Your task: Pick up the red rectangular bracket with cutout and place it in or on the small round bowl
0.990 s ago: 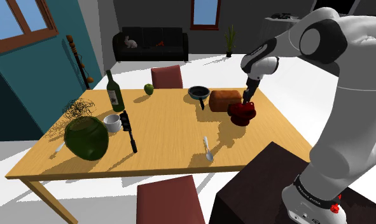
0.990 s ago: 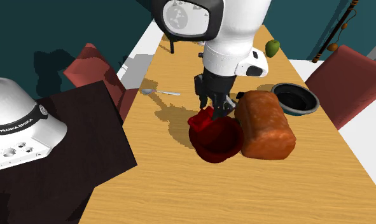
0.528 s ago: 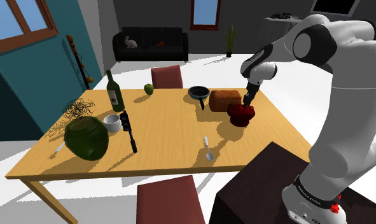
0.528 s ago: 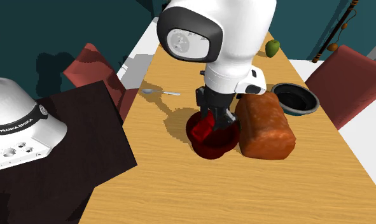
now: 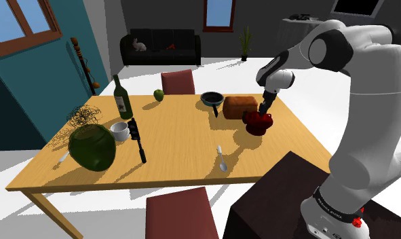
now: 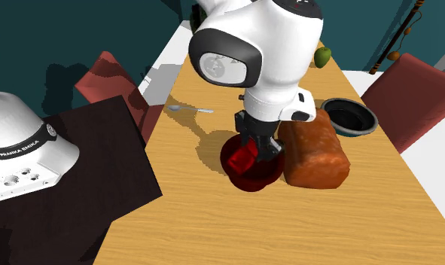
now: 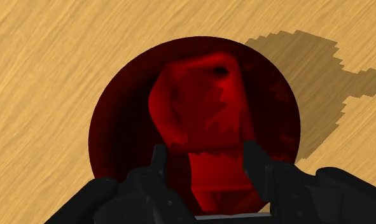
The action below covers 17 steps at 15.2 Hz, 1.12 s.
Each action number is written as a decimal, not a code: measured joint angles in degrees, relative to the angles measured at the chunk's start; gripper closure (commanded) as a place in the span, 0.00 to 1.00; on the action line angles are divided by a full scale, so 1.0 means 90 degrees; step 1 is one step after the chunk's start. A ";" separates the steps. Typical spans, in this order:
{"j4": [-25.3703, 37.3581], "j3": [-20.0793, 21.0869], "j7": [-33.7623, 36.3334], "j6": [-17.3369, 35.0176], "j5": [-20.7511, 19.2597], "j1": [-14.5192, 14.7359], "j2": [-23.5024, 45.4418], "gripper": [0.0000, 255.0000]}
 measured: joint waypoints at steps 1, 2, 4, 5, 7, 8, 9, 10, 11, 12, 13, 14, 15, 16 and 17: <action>0.0006 -0.0009 0.0006 -0.0004 -0.0005 0.0003 -0.0009 1.00; -0.0014 -0.0015 -0.0001 0.0017 -0.0004 0.0004 -0.0024 1.00; 0.0007 -0.0022 0.0000 0.0024 0.0001 0.0003 -0.0020 1.00; 0.0047 -0.0016 0.0004 0.0023 0.0012 0.0001 0.0008 0.00; 0.0111 0.0036 0.0067 0.0013 0.0036 0.0056 0.0102 0.00; 0.0151 0.0065 0.0073 0.0018 0.0056 0.0067 0.0153 0.00; 0.0191 0.0076 0.0070 0.0006 0.0066 0.0065 0.0170 0.00; 0.0191 0.0074 0.0076 0.0005 0.0065 0.0068 0.0159 0.00; 0.0059 0.0054 0.0034 0.0023 0.0047 0.0061 0.0082 0.00; 0.0051 0.0030 0.0024 -0.0071 0.0009 0.0048 0.0069 0.00; 0.0026 -0.0003 0.0037 -0.0187 -0.0046 0.0052 -0.0011 0.00; 0.0023 -0.0052 0.0078 -0.0353 -0.0128 0.0071 -0.0159 0.00; 0.0006 -0.0089 0.0129 -0.0485 -0.0199 0.0099 -0.0303 0.00; 0.0032 -0.0103 0.0149 -0.0556 -0.0227 0.0105 -0.0344 0.00; 0.0064 -0.0108 0.0160 -0.0598 -0.0238 0.0105 -0.0350 0.00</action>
